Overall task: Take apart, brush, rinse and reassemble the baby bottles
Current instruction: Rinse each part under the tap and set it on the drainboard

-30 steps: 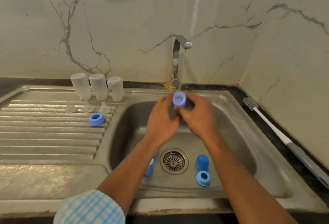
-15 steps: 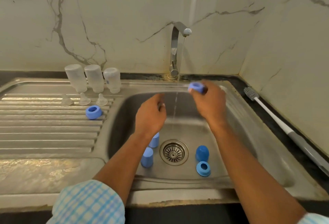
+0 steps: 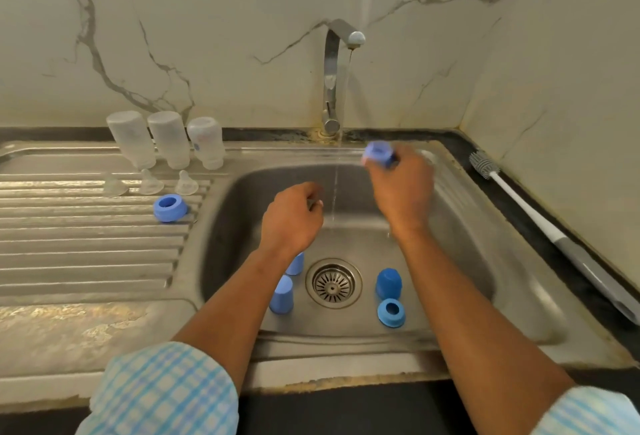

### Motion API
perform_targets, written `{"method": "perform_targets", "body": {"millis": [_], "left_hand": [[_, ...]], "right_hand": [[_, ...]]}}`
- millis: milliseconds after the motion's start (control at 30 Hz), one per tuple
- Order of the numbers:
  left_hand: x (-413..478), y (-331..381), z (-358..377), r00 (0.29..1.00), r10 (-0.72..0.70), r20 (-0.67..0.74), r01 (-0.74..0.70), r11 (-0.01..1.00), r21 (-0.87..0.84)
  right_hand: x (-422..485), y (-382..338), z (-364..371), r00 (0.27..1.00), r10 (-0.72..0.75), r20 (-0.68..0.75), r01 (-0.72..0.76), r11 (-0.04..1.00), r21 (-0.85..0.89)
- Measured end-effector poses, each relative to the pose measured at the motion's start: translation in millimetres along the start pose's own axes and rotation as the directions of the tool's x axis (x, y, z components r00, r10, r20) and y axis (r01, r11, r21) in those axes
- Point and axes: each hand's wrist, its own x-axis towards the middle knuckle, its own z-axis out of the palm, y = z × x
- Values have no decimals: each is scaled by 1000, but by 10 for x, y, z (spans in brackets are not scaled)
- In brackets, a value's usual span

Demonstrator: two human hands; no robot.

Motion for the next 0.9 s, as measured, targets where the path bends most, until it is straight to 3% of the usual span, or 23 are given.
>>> {"method": "perform_targets", "body": {"millis": [33,67,100,133,167,200,233,267,300,333,367,400,433,533,733,900], "left_hand": [[17,-13,-5,1000,-2,-6,2,1000,-4],[19,-17,-5,1000,-6,-9,6,1000,-4],[11,-12,-6,1000,-7,-2,7,1000,1],[4,-3,3,1000,-5,3,5,1000,6],[-4,-8,10,1000,-3,3,3,1000,9],[-1,-11,13,1000,0,5,0,1000,10],[12,-22,18,1000,2,8,-2,1000,7],[26,-40,12,1000,-4,2,4,1000,0],[26,-45,12,1000,-13,-2,13,1000,-4],[15,-40,13,1000,-15,8,15,1000,2],[14,-39,26,1000,-15,16,15,1000,5],[6,-49,41,1000,-16,26,16,1000,8],[23,-54,49,999,-14,30,14,1000,3],[51,-83,70,999,-11,47,14,997,-71],[12,-39,23,996,48,73,-28,965,-259],[-77,3,-171,999,-33,-10,26,928,-371]], "right_hand": [[63,-5,-1,993,-70,-97,76,995,66],[67,-37,-7,994,-94,-63,97,994,53],[30,6,17,993,-14,116,17,999,-29],[-36,80,49,936,129,327,-79,984,-162],[-69,144,81,911,191,367,-104,965,-242],[-42,150,85,943,171,286,-100,964,-246],[-9,63,43,993,71,90,-57,987,-147],[38,-14,2,994,-63,-94,58,996,-61],[91,-27,-25,990,-106,-90,103,994,-34],[74,-44,-54,996,-61,57,66,993,-93],[19,26,-27,951,98,294,-34,976,-216],[-58,134,15,851,262,456,-103,933,-345],[-83,207,44,834,282,475,-107,926,-362],[-33,164,62,898,153,412,-105,985,-137],[-146,-33,79,842,3,539,-1,1000,-5],[-197,-175,77,840,26,543,-58,997,41]]}}
